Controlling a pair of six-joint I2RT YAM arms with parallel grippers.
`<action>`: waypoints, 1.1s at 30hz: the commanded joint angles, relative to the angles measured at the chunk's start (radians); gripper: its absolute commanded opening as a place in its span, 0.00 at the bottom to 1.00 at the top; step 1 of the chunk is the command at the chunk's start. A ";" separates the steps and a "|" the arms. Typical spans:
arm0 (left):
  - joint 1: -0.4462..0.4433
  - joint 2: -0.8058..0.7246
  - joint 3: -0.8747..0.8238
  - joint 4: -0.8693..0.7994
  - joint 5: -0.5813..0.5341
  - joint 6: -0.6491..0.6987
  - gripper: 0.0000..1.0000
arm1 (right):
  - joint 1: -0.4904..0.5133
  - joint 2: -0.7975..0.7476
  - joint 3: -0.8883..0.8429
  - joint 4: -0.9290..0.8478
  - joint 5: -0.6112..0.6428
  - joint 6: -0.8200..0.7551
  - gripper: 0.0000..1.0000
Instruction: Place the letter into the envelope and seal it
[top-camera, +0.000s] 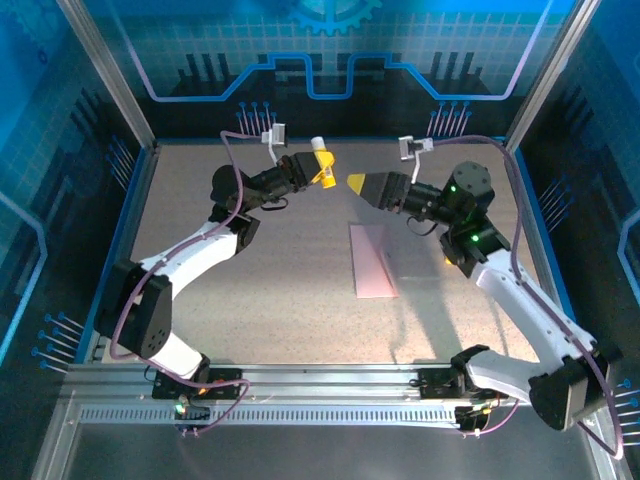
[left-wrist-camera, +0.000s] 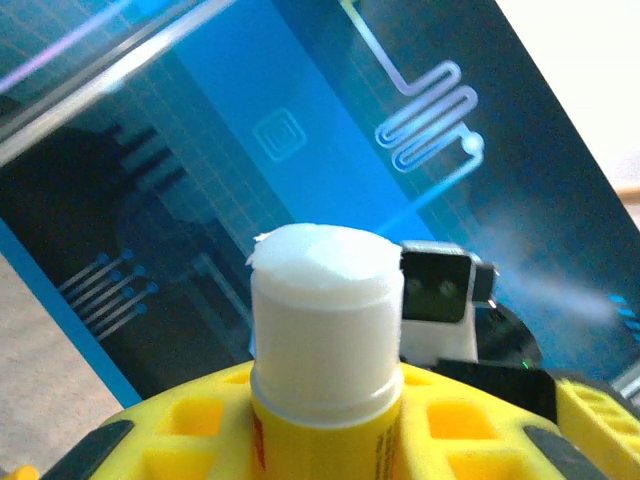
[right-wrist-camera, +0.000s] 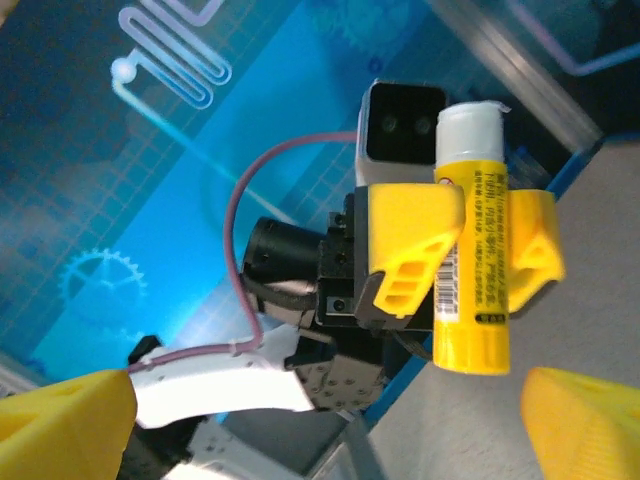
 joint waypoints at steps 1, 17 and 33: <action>-0.015 -0.051 -0.026 -0.064 -0.182 0.072 0.00 | 0.015 -0.034 -0.091 -0.039 0.186 -0.051 1.00; -0.224 -0.109 -0.087 -0.192 -0.617 0.102 0.00 | 0.097 0.119 -0.137 0.253 0.317 0.074 0.75; -0.222 -0.080 -0.100 -0.102 -0.680 0.074 0.00 | 0.127 0.173 -0.199 0.405 0.338 0.176 0.54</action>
